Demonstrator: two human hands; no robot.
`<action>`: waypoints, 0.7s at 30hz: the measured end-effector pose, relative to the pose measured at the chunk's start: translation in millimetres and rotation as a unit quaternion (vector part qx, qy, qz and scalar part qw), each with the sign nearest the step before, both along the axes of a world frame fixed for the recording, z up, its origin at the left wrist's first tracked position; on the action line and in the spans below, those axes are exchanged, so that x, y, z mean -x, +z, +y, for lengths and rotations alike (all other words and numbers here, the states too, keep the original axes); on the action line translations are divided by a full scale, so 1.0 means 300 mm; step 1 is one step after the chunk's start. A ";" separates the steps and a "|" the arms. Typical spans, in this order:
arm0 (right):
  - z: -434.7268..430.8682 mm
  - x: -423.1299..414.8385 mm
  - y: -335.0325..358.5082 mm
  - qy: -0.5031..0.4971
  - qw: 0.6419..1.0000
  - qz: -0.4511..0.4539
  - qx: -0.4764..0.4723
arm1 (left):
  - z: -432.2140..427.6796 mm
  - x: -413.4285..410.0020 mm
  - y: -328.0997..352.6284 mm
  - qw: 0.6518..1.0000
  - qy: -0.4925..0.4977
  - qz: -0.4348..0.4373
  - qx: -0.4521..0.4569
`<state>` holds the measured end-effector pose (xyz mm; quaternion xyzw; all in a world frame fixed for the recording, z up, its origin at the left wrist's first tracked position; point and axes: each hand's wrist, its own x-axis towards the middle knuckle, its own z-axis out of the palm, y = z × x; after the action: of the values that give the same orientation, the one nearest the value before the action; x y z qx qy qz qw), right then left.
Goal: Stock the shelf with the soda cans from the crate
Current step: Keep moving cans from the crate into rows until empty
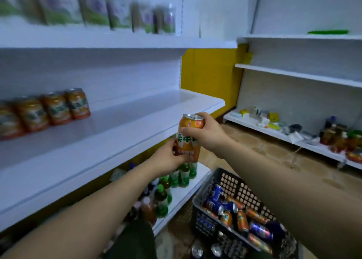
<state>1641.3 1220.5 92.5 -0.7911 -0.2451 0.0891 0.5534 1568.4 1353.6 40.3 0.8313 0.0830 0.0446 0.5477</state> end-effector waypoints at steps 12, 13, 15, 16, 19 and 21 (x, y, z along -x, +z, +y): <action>0.557 0.261 0.047 0.197 0.980 -0.023 0.015 | 0.563 0.527 0.082 0.914 0.217 0.180 -0.293; 0.594 0.278 0.039 0.207 0.978 -0.021 0.012 | 0.600 0.572 0.071 0.901 0.224 0.201 -0.312; 0.665 0.310 0.020 0.225 0.974 -0.018 0.009 | 0.669 0.656 0.048 0.871 0.248 0.243 -0.349; 0.699 0.325 0.013 0.235 0.972 -0.021 0.009 | 0.697 0.694 0.040 0.855 0.262 0.260 -0.364; 0.800 0.352 -0.003 0.261 0.965 -0.028 0.007 | 0.754 0.756 0.019 0.830 0.292 0.305 -0.363; 0.864 0.360 -0.009 0.273 0.961 -0.047 0.014 | 0.765 0.756 0.004 0.826 0.292 0.313 -0.365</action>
<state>1533.3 1479.8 89.9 -0.7051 -0.4763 0.2035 0.4843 1341.6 1582.9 41.4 0.8769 0.4667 -0.0334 0.1097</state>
